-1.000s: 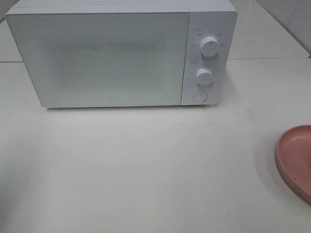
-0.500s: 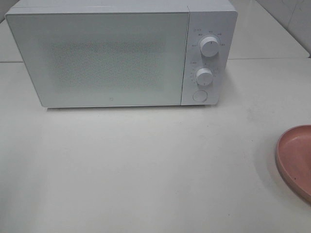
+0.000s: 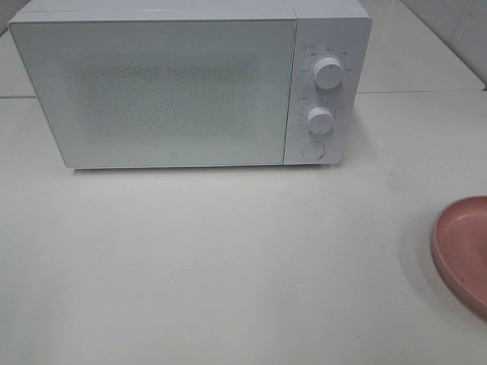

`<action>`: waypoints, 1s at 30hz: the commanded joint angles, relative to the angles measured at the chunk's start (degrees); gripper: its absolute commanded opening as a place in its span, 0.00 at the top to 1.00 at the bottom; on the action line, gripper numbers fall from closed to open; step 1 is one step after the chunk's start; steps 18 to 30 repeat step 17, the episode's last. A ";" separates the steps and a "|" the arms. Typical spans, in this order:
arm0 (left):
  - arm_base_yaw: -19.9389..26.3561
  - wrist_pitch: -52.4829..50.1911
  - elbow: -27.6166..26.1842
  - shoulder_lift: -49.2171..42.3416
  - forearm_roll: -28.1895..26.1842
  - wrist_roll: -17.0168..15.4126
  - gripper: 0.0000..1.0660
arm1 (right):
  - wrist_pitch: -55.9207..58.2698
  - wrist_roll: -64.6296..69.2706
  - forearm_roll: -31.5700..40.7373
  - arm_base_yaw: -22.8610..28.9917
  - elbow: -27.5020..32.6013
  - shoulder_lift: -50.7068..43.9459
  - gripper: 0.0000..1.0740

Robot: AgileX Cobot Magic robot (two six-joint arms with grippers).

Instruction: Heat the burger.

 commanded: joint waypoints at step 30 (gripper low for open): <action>3.78 -0.69 0.17 -4.81 -0.23 -0.40 0.08 | -0.80 -0.80 0.00 -0.46 0.29 -1.55 0.29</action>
